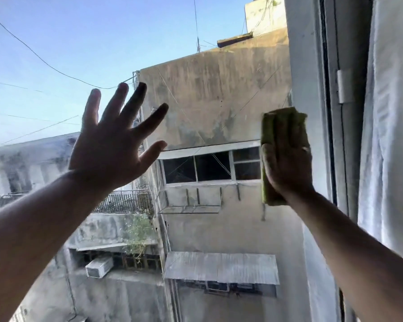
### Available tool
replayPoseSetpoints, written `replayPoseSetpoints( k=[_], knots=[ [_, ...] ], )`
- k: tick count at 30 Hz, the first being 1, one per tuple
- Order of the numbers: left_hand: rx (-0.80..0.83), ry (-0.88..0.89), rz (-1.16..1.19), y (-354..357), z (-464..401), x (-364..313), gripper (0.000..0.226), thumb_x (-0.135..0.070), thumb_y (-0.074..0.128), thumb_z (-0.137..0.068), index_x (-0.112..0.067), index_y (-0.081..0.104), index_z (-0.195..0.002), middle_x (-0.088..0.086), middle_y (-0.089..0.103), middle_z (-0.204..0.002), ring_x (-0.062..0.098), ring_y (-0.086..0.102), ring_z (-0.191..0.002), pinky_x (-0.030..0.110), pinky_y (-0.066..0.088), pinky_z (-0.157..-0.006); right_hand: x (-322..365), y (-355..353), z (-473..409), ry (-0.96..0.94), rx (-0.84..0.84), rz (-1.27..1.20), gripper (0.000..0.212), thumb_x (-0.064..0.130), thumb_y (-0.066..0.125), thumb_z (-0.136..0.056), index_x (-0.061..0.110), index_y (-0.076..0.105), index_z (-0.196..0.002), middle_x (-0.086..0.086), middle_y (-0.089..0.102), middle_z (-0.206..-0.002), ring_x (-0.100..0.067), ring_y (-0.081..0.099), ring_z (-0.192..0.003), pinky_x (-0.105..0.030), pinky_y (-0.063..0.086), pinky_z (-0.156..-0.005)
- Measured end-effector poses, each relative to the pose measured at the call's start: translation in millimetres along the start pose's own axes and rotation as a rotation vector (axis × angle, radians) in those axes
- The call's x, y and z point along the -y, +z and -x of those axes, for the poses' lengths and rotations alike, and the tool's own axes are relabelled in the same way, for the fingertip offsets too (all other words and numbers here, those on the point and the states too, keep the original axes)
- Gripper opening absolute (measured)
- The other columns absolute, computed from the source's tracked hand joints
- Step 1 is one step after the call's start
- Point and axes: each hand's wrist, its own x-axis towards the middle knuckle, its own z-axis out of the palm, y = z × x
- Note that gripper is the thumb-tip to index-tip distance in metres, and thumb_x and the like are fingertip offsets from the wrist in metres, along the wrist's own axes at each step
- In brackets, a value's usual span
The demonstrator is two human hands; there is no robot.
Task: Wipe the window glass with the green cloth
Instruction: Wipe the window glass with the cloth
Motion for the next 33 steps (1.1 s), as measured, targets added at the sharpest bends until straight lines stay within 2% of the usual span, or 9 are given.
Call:
replayPoseSetpoints(
  k=[2,5,12,17,20,22,25,28,33],
  knots=[
    [-0.002,0.003,0.056,-6,2,0,0.067,-0.061,0.025,-0.101,-0.026,0.026,-0.157,0.02,0.023,-0.165,0.042,0.024,-0.151,0.067,0.007,-0.119,6,-5,-11,0.25,0.005,-0.044,0.069,0.042,0.028,-0.102,0.009,0.012,-0.16,-0.025,0.006,-0.166,-0.041,0.01,-0.154,-0.05,0.021,-0.124],
    [-0.018,-0.079,0.127,-17,13,23,0.067,-0.056,0.024,-0.102,-0.018,0.024,-0.158,0.018,0.023,-0.166,0.039,0.023,-0.153,0.067,0.005,-0.119,76,8,2,0.212,-0.047,-0.026,0.066,0.042,0.021,-0.103,0.01,0.01,-0.16,-0.028,0.01,-0.165,-0.044,0.01,-0.154,-0.053,0.017,-0.126],
    [0.065,-0.33,0.01,-16,78,83,0.064,-0.055,0.029,-0.101,-0.028,0.022,-0.159,0.014,0.016,-0.168,0.04,0.02,-0.153,0.067,0.009,-0.119,180,30,94,-1.06,0.18,-0.013,0.062,0.043,0.048,-0.097,0.028,0.033,-0.155,-0.003,0.031,-0.164,-0.032,0.025,-0.151,-0.046,0.007,-0.128],
    [-0.013,-0.32,0.023,-1,80,86,0.061,-0.058,0.028,-0.102,-0.034,0.022,-0.158,0.011,0.017,-0.169,0.035,0.02,-0.154,0.064,0.013,-0.12,119,16,2,-0.433,0.075,0.104,0.064,0.043,0.026,-0.102,0.013,0.024,-0.159,-0.02,0.021,-0.166,-0.04,0.019,-0.153,-0.052,0.024,-0.122],
    [-0.033,-0.297,0.046,1,81,91,0.06,-0.06,0.023,-0.103,-0.036,0.02,-0.158,0.01,0.017,-0.169,0.035,0.02,-0.154,0.064,0.012,-0.12,169,15,-13,-0.03,-0.1,0.012,0.062,0.041,0.031,-0.103,0.014,0.025,-0.158,-0.023,0.026,-0.163,-0.044,0.027,-0.149,-0.052,0.029,-0.12],
    [-0.04,-0.294,0.071,0,81,94,0.06,-0.061,0.022,-0.103,-0.036,0.024,-0.157,0.01,0.019,-0.169,0.034,0.021,-0.154,0.064,0.013,-0.12,222,25,13,-0.086,-0.132,-0.035,0.065,0.039,0.042,-0.1,0.021,0.02,-0.158,-0.017,0.024,-0.164,-0.044,0.029,-0.148,-0.055,0.031,-0.118],
    [-0.053,-0.3,0.096,-3,83,93,0.06,-0.061,0.022,-0.102,-0.035,0.03,-0.155,0.009,0.022,-0.168,0.034,0.022,-0.154,0.062,0.014,-0.122,283,43,101,-0.685,0.066,-0.071,0.068,0.035,0.052,-0.093,0.035,0.027,-0.156,-0.005,0.022,-0.167,-0.039,0.02,-0.152,-0.053,0.016,-0.125],
    [-0.029,-0.316,0.112,-6,82,94,0.062,-0.063,0.021,-0.101,-0.036,0.028,-0.156,0.008,0.02,-0.168,0.032,0.018,-0.155,0.061,0.012,-0.123,266,42,159,-1.16,0.268,-0.011,0.061,0.038,0.053,-0.093,0.034,0.038,-0.152,0.003,0.032,-0.163,-0.032,0.024,-0.152,-0.048,0.026,-0.122],
    [-0.035,-0.327,0.064,-3,82,89,0.059,-0.059,0.025,-0.102,-0.035,0.027,-0.157,0.01,0.02,-0.168,0.034,0.019,-0.155,0.063,0.013,-0.122,168,30,57,-0.687,0.128,0.036,0.061,0.043,0.035,-0.1,0.032,0.023,-0.159,-0.006,0.031,-0.164,-0.033,0.025,-0.152,-0.054,0.031,-0.12]
  ],
)
